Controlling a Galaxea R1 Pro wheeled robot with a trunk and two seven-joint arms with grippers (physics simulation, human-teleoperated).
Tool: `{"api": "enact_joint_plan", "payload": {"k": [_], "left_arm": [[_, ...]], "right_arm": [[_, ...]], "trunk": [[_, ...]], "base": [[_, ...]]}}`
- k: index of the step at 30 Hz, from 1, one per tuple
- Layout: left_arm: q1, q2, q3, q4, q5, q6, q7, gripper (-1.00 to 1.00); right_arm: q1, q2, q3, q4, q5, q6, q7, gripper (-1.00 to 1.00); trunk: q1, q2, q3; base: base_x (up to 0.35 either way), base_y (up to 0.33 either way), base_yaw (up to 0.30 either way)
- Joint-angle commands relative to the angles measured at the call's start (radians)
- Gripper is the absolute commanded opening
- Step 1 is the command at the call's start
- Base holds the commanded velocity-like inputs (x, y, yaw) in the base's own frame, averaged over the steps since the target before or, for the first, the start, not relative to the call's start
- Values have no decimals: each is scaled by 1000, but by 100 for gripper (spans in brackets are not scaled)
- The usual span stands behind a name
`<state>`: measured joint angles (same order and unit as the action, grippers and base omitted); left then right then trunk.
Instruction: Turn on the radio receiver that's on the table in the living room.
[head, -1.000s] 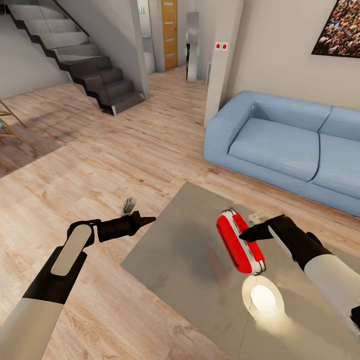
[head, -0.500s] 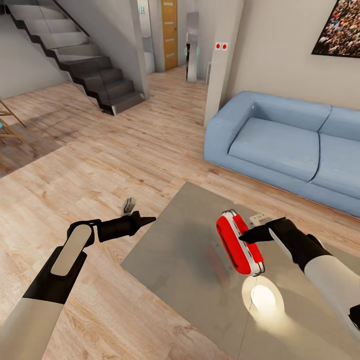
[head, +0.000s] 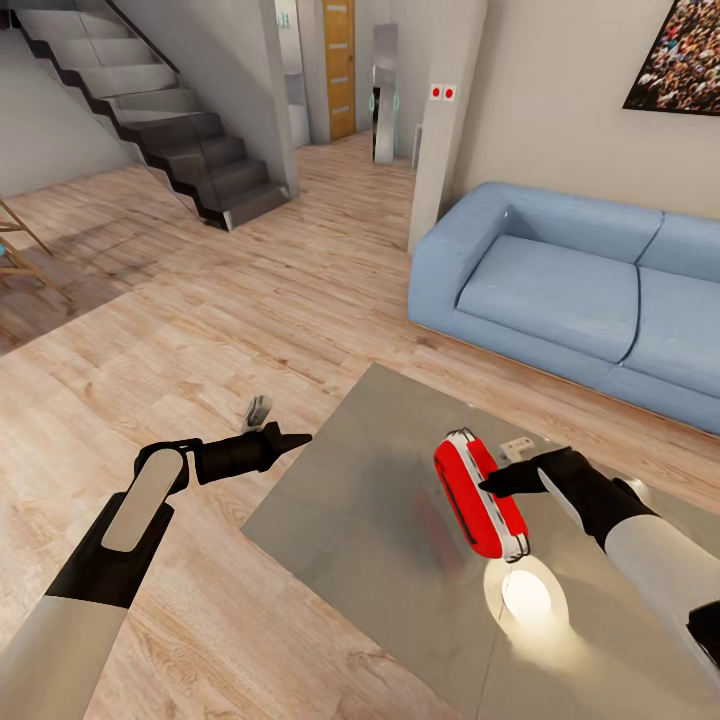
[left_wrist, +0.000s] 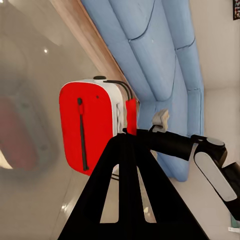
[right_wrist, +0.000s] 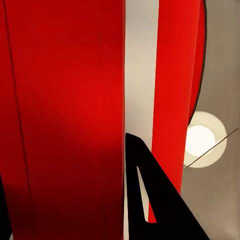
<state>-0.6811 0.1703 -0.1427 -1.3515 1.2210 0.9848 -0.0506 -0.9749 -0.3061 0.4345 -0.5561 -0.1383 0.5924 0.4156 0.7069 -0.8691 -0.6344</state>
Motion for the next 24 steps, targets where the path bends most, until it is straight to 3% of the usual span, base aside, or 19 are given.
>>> {"api": "enact_joint_plan", "payload": {"k": [1,24], "left_arm": [[0,0,0,0,0,0,0,-100],[0,1,0,0,0,0,0,-100]], "right_arm": [[0,0,0,0,-3,0,0,-100],[0,1,1,31,-4,-8,0,-100]], "trunk": [[0,0,0],[0,0,0]], "base": [[0,0,0],[0,0,0]]}}
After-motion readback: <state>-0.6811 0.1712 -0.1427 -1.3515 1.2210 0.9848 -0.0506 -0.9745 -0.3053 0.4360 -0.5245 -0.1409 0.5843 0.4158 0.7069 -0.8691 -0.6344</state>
